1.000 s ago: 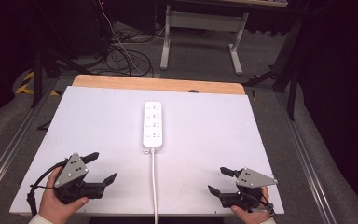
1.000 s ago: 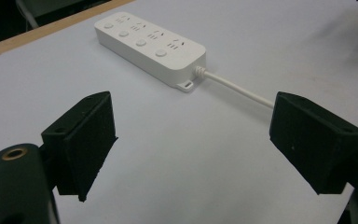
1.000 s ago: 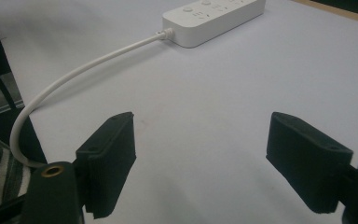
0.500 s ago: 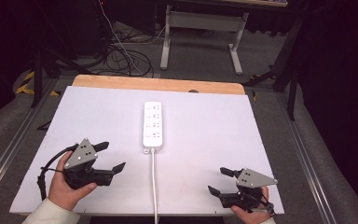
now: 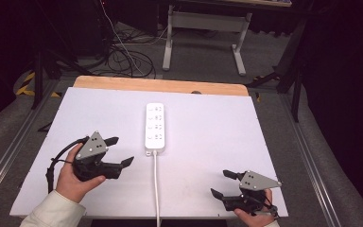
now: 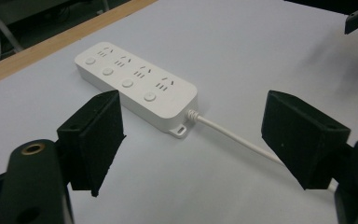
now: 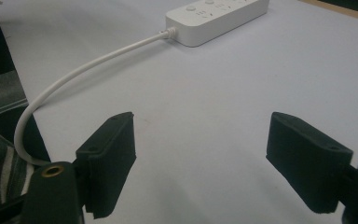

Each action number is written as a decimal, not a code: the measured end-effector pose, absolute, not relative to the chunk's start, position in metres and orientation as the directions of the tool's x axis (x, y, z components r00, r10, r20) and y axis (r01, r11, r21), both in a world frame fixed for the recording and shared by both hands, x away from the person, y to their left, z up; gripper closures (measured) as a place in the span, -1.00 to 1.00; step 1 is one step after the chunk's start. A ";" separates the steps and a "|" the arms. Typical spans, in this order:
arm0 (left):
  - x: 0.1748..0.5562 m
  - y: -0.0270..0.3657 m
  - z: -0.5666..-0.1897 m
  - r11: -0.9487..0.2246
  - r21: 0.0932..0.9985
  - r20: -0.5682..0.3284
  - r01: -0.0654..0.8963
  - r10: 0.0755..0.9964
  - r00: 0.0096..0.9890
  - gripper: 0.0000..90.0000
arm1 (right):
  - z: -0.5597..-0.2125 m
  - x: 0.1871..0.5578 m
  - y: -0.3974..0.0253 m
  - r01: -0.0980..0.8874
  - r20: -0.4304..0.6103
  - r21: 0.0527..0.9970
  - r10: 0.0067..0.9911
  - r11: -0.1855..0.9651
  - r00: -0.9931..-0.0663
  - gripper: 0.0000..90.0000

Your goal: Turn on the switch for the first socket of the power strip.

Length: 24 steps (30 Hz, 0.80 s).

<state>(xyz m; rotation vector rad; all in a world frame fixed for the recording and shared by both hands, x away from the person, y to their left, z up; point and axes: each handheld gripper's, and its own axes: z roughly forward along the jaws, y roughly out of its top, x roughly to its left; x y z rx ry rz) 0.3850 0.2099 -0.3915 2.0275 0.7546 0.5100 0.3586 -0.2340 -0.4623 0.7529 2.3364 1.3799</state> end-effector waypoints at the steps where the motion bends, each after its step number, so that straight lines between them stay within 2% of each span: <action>1: 0.386 0.208 -0.391 -0.420 0.850 0.063 0.317 0.679 0.731 -0.50 | -0.462 0.359 -0.234 0.276 -0.010 0.877 0.589 0.393 -0.808 -0.46; 7: 0.392 0.202 -0.387 -0.436 0.846 0.091 0.308 0.687 0.721 -0.43 | -0.463 0.359 -0.234 0.275 -0.009 0.878 0.588 0.392 -0.809 -0.46; 9: 0.394 0.202 -0.387 -0.440 0.837 0.082 0.326 0.690 0.719 -0.22 | -0.462 0.359 -0.235 0.273 -0.010 0.878 0.588 0.392 -0.809 -0.46; 14: 0.400 0.203 -0.387 -0.433 0.829 0.062 0.355 0.702 0.710 -0.11 | -0.463 0.359 -0.235 0.274 -0.011 0.877 0.587 0.394 -0.810 -0.46; 19: 0.417 0.201 -0.387 -0.412 0.827 0.004 0.383 0.685 0.729 0.40 | -0.463 0.358 -0.235 0.272 -0.011 0.879 0.587 0.392 -0.809 -0.46; 22: 0.425 0.201 -0.389 -0.390 0.831 -0.034 0.396 0.675 0.737 0.58 | -0.463 0.358 -0.234 0.273 -0.013 0.877 0.587 0.395 -0.809 -0.46; 24: 0.429 0.202 -0.390 -0.366 0.848 -0.049 0.384 0.667 0.743 0.80 | -0.463 0.359 -0.234 0.272 -0.014 0.877 0.587 0.396 -0.809 -0.46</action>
